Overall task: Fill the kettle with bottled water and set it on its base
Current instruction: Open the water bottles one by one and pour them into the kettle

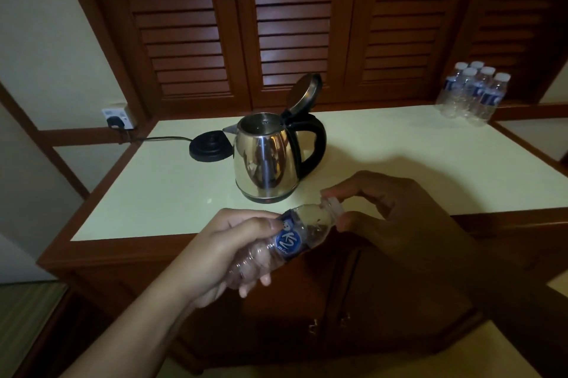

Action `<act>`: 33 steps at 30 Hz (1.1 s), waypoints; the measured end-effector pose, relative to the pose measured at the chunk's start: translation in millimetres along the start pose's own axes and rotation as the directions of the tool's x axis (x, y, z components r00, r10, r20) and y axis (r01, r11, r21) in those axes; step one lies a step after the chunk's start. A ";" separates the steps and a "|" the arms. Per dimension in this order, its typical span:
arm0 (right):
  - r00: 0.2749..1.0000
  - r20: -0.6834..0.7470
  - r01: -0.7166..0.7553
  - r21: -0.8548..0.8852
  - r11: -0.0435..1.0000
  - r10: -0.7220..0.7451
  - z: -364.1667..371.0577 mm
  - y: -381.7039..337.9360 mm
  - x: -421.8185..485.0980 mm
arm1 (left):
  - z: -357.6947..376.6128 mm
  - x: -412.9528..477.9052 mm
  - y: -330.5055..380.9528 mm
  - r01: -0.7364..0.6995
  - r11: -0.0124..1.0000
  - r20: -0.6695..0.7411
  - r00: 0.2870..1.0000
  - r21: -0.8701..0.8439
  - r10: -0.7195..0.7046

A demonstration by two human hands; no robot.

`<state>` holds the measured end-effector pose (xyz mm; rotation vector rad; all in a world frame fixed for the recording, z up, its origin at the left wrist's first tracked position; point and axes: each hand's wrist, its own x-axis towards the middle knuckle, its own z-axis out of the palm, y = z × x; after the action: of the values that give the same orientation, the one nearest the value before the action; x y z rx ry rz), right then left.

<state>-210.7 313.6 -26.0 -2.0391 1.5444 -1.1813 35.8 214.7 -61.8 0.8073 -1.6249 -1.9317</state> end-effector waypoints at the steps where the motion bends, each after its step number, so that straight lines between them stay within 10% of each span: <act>1: 1.000 0.002 -0.008 0.011 1.000 0.008 -1.7 2.2 -1.4 | 3.4 2.4 0.3 0.034 0.998 0.041 0.999 -0.055 -0.032; 9: 1.000 -0.003 0.002 0.119 0.993 -0.002 -11.8 9.2 -7.4 | 7.3 28.2 -9.7 0.534 0.787 0.602 0.750 -0.309 -0.273; 17: 0.937 -0.042 0.307 -0.381 0.872 -0.348 -25.2 4.9 20.3 | 28.2 61.1 -10.8 0.737 0.596 0.861 0.488 -0.319 -0.142; 20: 0.965 -0.096 0.172 -0.470 0.866 -0.244 -31.9 8.2 38.0 | 42.1 68.8 4.6 0.548 0.759 0.674 0.711 -0.352 -0.200; 23: 0.976 -0.066 -0.209 -0.554 0.806 0.207 -43.8 16.6 50.1 | 58.2 75.2 12.4 0.042 0.999 0.086 0.995 0.018 -0.043; 27: 0.838 -0.152 -0.541 -0.358 0.761 0.524 -52.9 29.1 56.3 | 73.2 93.6 2.6 -0.414 0.612 -0.020 0.818 0.674 0.575; 33: 0.824 -0.312 -0.541 -0.189 0.819 0.473 -71.9 51.9 53.0 | 79.1 132.3 -9.2 -0.381 0.534 0.049 0.845 0.754 0.533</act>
<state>-295.1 262.3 4.4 -1.4792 2.3071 -1.0791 -113.6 179.4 -78.5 0.6942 -2.2426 -0.7397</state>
